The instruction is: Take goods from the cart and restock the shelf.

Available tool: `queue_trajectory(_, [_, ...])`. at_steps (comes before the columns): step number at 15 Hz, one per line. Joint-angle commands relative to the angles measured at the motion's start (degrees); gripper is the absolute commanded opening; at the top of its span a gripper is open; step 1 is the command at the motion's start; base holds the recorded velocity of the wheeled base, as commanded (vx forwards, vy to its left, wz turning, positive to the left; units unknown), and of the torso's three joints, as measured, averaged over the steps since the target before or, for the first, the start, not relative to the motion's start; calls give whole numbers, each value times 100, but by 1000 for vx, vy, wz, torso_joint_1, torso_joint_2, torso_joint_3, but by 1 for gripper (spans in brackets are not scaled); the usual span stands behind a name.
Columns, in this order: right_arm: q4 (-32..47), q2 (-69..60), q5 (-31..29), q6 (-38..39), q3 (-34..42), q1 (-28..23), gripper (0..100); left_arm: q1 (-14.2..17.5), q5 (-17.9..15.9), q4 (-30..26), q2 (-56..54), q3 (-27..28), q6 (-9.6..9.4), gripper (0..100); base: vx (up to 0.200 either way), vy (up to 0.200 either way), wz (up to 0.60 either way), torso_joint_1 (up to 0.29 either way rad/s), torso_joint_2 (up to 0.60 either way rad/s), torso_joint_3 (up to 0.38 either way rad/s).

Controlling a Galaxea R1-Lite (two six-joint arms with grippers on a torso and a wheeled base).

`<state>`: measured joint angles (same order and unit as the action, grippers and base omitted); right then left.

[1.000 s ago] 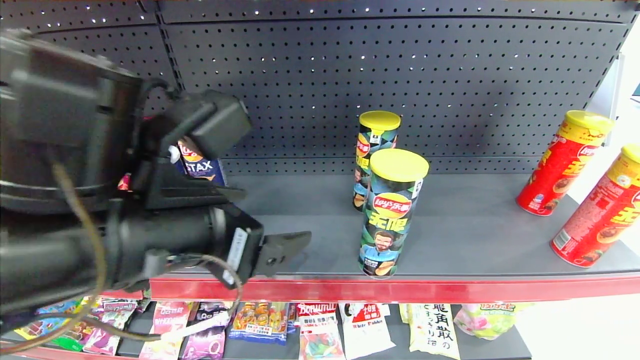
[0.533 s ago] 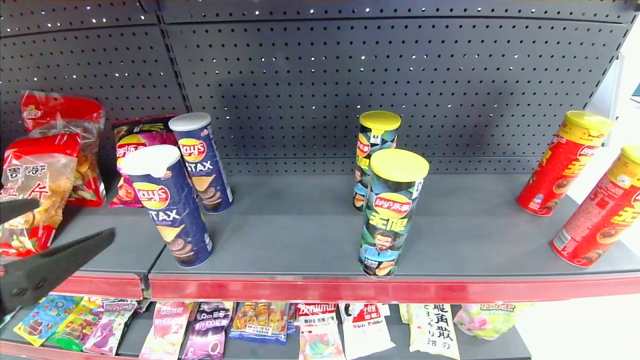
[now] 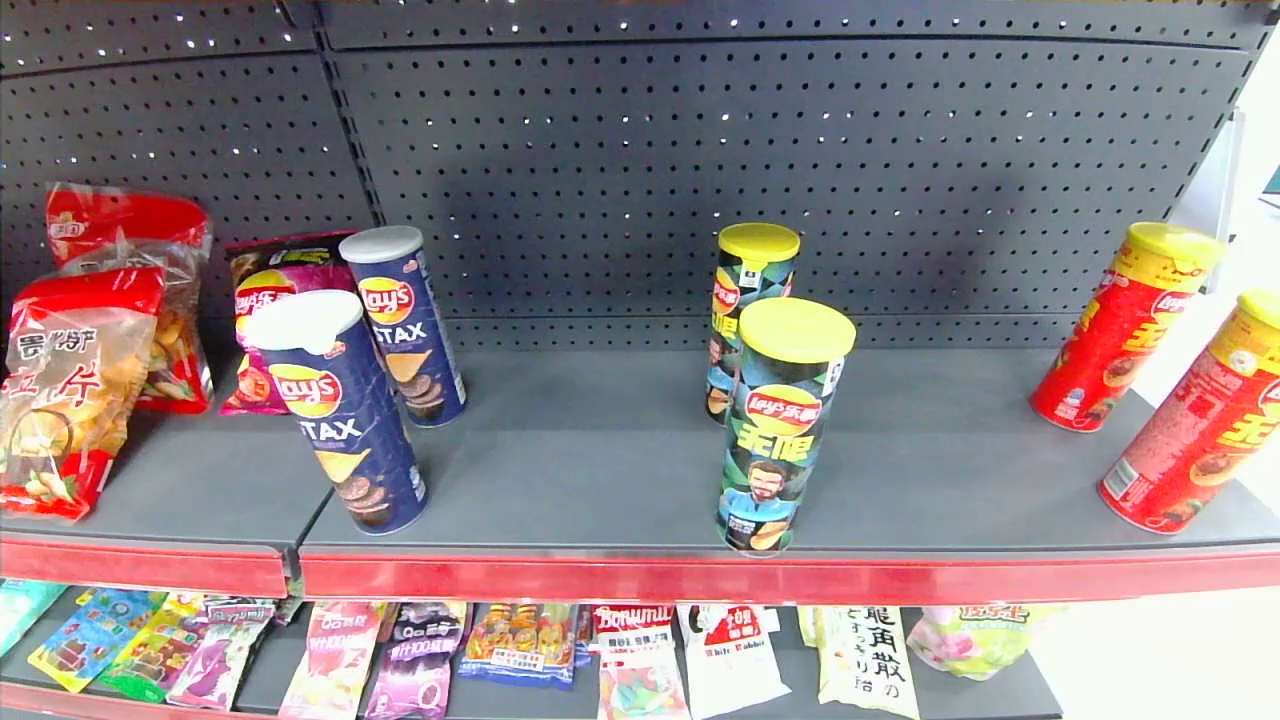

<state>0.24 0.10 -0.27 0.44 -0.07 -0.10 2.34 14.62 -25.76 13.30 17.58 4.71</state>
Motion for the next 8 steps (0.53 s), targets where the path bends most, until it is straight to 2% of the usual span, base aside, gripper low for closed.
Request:
queue_trajectory(1, [2,8,0,0,-1,1,100,161,-416,256,-864,-554,320,100,0,0,0,0,0,0])
queue_trajectory(2, [2,-1,0,0,-1,1,100,161,-934,1477,-864,-1099,514,100,0,0,0,0,0,0])
queue_trajectory(3, [2,-1,0,0,-1,1,100,100,-1444,2637,-891,-1591,496,100,0,0,0,0,0,0])
queue_trajectory(4, [2,-1,0,0,-1,1,100,47,-1611,2848,-899,-1740,417,100,0,0,0,0,0,0])
queue_trajectory(5, [2,8,0,0,-1,1,100,38,-1637,2831,-926,-1740,171,100,0,0,0,0,0,0])
queue_trajectory(6, [2,8,0,0,-1,1,100,38,-1558,2840,-934,-1740,-550,100,0,0,0,0,0,0])
queue_trajectory(7, [2,8,0,0,-1,1,100,38,-1260,2796,-917,-1723,-453,100,0,0,0,0,0,0])
queue_trajectory(8, [2,8,0,0,-1,1,100,38,-1013,2716,-873,-1696,-242,100,0,0,0,0,0,0])
